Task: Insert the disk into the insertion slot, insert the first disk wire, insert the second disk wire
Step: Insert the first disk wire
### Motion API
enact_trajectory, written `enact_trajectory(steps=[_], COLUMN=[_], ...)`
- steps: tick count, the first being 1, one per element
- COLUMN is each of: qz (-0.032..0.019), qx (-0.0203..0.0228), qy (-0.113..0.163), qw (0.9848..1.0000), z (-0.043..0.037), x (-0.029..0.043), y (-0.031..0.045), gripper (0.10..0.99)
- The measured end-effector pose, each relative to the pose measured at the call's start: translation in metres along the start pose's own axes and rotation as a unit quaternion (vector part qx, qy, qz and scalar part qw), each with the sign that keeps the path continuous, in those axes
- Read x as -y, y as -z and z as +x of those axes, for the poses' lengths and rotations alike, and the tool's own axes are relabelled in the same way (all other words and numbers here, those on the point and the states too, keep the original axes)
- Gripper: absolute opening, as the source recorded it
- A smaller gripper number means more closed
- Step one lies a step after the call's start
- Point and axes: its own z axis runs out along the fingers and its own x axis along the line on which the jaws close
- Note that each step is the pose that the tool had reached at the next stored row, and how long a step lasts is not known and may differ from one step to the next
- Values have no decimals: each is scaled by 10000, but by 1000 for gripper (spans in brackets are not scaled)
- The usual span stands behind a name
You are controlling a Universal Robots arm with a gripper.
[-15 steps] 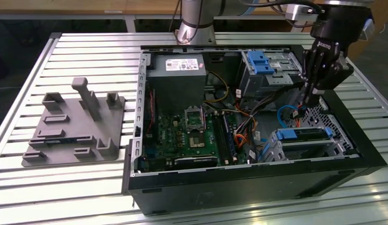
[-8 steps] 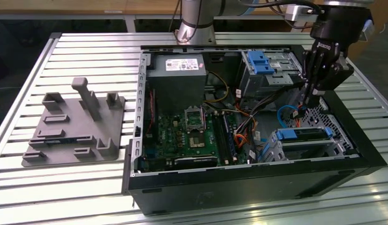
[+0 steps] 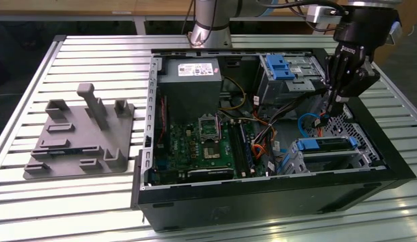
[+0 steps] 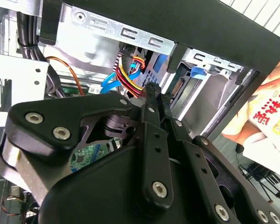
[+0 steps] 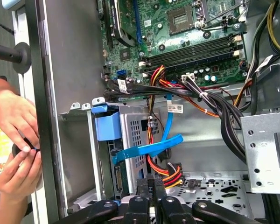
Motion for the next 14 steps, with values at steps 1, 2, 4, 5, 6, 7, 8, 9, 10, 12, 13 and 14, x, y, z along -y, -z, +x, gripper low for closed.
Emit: enact_trajectory(steps=[1, 2, 4, 5, 6, 7, 8, 9, 10, 12, 13, 14], qz=[0, 0, 0, 0, -17, -42, -68, -89, -103, -104, -105, -107], qx=[0, -1, -1, -1, -3, -15, -26, -32, -36, -36, -26, -10], qy=[0, 0, 0, 1, 16, 41, 65, 87, 104, 121, 122, 123], qw=[10000, 10000, 10000, 10000, 10000, 10000, 10000, 9999, 9999, 9999, 9999, 9999], z=[0, 0, 0, 0, -2, -3, -4, -5, -7, 1, 22, 44], x=[0, 0, 0, 2, 10, 15, 21, 29, 41, 50, 53, 58], y=[0, 0, 0, 0, -1, -1, 0, 0, 1, -4, -12, -22], gripper=[165, 165, 165, 165, 165, 165, 165, 165, 165, 165, 165, 165])
